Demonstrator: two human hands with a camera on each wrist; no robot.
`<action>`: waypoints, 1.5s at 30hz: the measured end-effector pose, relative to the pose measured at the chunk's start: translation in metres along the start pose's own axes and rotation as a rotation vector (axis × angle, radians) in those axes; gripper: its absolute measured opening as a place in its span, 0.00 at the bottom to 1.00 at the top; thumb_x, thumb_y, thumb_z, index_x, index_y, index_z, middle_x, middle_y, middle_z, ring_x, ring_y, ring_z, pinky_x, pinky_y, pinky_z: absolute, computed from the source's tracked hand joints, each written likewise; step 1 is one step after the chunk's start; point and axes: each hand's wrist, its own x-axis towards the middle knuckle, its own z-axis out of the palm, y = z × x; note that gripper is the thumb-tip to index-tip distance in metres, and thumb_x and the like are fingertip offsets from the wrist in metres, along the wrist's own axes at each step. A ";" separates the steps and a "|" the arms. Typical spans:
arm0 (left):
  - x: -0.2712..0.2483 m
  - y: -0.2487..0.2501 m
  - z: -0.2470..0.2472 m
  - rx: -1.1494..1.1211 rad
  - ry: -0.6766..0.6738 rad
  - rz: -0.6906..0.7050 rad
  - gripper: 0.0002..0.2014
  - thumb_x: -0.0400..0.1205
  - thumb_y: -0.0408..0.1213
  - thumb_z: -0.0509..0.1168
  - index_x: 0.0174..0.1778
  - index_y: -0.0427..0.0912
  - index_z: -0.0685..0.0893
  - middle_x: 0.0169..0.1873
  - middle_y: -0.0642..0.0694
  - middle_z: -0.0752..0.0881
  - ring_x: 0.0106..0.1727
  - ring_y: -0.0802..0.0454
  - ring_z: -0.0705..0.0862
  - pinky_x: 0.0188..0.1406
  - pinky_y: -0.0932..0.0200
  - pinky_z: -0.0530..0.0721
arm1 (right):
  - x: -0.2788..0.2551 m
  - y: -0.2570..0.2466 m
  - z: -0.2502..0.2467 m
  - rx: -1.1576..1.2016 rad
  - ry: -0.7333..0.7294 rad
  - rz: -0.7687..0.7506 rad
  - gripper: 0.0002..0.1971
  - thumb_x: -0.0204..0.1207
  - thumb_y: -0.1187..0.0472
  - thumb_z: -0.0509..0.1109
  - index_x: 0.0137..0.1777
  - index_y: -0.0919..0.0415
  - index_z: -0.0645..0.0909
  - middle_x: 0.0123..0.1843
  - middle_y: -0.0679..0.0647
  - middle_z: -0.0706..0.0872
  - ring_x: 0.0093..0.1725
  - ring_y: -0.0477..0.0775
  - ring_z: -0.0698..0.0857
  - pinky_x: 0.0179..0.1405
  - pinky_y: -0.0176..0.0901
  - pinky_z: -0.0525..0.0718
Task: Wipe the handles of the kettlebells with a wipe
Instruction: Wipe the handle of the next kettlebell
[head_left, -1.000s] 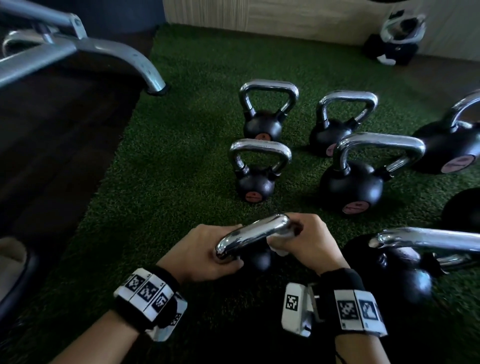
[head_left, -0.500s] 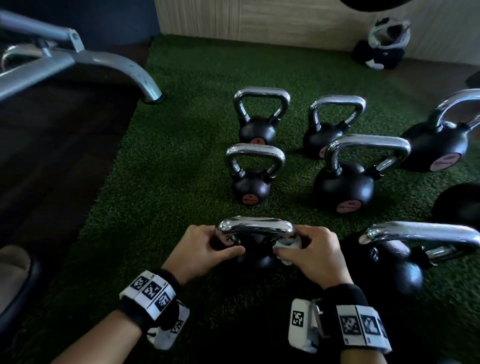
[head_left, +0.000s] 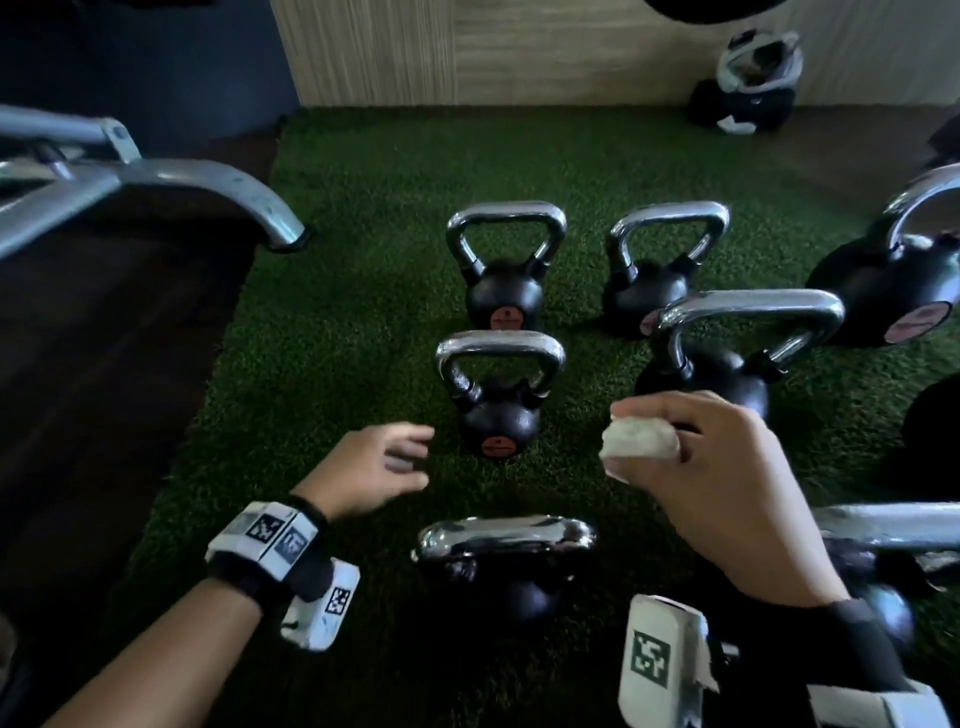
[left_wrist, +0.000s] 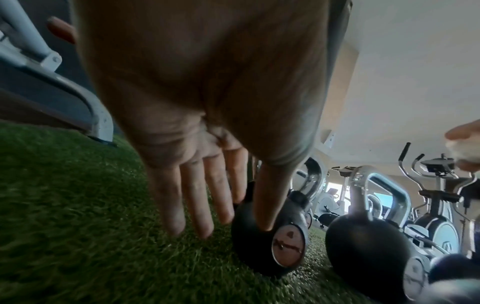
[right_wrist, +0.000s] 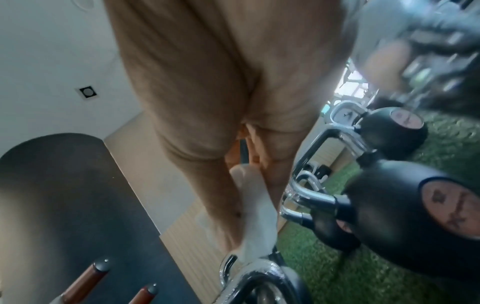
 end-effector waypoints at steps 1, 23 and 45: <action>0.013 0.003 0.000 -0.034 0.021 -0.025 0.34 0.77 0.39 0.81 0.79 0.58 0.77 0.67 0.54 0.87 0.62 0.58 0.90 0.68 0.55 0.87 | 0.006 -0.003 0.002 0.043 0.008 0.009 0.22 0.61 0.63 0.90 0.52 0.42 0.92 0.52 0.39 0.92 0.48 0.41 0.93 0.54 0.52 0.92; 0.115 0.012 0.040 -0.418 0.065 -0.050 0.21 0.72 0.62 0.79 0.49 0.47 0.95 0.45 0.62 0.95 0.49 0.71 0.90 0.65 0.58 0.85 | 0.140 -0.058 0.091 -0.335 -0.083 -0.160 0.09 0.67 0.64 0.84 0.46 0.52 0.94 0.44 0.43 0.91 0.40 0.38 0.84 0.44 0.18 0.75; 0.114 0.008 0.045 -0.452 0.095 -0.023 0.39 0.65 0.80 0.72 0.56 0.49 0.93 0.52 0.56 0.94 0.58 0.60 0.91 0.70 0.47 0.85 | 0.143 -0.003 0.065 -0.386 -0.035 0.079 0.09 0.73 0.71 0.78 0.45 0.57 0.95 0.39 0.51 0.93 0.43 0.55 0.89 0.36 0.30 0.69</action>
